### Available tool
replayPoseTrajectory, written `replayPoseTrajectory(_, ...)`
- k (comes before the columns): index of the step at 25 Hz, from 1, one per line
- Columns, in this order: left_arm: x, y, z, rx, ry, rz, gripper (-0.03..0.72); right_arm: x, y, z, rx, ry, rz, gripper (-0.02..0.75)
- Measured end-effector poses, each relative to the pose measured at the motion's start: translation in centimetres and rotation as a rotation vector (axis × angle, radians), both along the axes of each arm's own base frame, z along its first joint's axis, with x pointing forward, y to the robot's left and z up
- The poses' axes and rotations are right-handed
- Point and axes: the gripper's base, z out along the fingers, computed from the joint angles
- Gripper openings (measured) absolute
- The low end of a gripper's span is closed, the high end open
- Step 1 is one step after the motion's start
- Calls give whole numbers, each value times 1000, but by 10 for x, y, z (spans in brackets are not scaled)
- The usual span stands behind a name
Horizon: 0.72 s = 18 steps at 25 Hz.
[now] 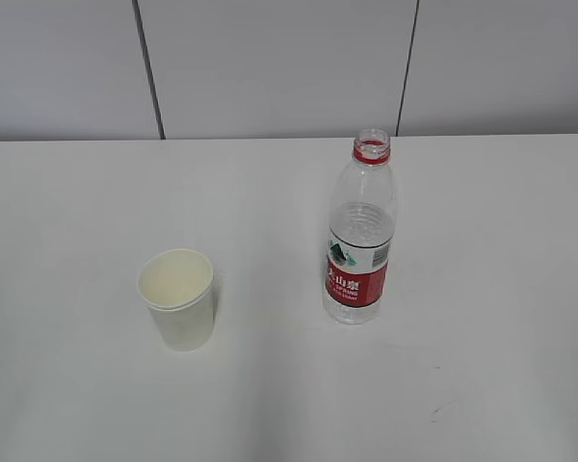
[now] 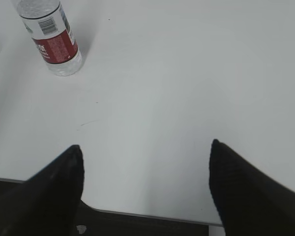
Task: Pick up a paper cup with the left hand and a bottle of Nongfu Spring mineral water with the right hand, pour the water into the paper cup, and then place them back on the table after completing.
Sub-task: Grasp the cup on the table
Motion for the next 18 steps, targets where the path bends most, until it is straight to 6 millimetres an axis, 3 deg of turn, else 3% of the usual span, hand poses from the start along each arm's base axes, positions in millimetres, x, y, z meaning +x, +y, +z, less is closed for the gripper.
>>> replayPoseTrajectory(18, 0, 0, 0, 0, 0, 0, 240, 0, 0, 0, 0, 0, 0, 580)
